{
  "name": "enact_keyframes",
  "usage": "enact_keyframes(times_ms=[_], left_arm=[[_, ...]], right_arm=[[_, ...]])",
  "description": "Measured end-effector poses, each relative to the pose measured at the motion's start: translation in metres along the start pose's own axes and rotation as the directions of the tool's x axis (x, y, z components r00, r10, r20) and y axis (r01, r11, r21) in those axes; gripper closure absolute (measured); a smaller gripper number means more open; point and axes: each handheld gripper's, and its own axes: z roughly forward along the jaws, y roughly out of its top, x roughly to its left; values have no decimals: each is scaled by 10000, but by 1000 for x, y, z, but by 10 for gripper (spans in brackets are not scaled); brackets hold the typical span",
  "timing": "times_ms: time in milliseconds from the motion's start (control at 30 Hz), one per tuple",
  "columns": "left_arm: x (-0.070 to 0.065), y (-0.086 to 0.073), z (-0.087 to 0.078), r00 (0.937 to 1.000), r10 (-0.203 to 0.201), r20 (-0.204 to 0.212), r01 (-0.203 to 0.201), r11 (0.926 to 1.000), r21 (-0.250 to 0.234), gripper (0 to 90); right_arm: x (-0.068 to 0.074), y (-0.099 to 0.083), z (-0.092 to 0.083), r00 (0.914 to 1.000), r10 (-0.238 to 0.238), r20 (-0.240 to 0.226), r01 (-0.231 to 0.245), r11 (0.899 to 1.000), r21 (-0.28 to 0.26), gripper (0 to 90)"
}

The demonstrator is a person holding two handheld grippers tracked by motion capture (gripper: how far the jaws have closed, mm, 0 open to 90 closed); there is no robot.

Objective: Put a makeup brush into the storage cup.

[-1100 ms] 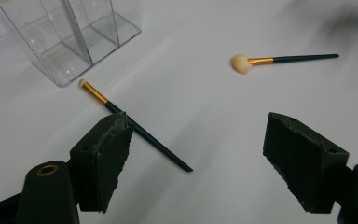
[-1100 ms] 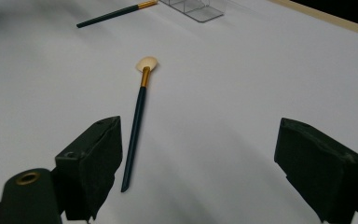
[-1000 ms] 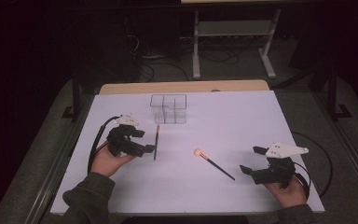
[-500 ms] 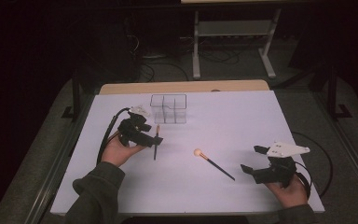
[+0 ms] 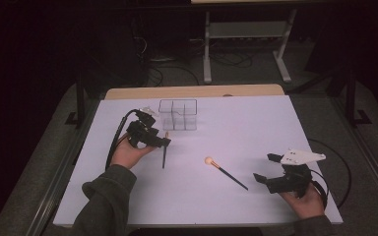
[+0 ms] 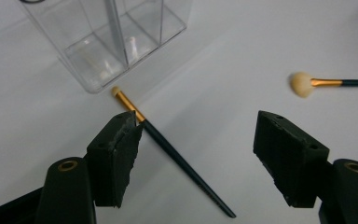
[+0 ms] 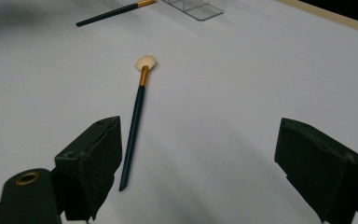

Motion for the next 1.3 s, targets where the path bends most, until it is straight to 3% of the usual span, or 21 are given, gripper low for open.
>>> enact_keyframes(times_ms=[333,500,633,800,900,1300], left_arm=[[1,7,16,9987,-155,-478,190,9971,739,369],[3,10,24,9985,-180,-512,237,9934,1124,390],[5,10,28,9984,-320,-470,374,9922,1187,403],[9,10,35,9946,-928,-466,980,9872,1257,422],[11,9,39,9947,-913,-469,975,9834,1531,444],[14,8,51,9908,-1228,-566,1314,9732,1886,542]], right_arm=[[-2,0,-1,10000,58,-28,-58,10000,12,140],[-2,-1,-1,10000,70,-28,-70,10000,32,140],[-2,-1,0,10000,56,-43,-56,10000,45,140],[-1,-1,0,10000,30,-54,-30,10000,73,140],[-1,-1,1,10000,34,-72,-33,9999,118,140],[0,1,4,9999,-98,-86,101,9996,266,140]])
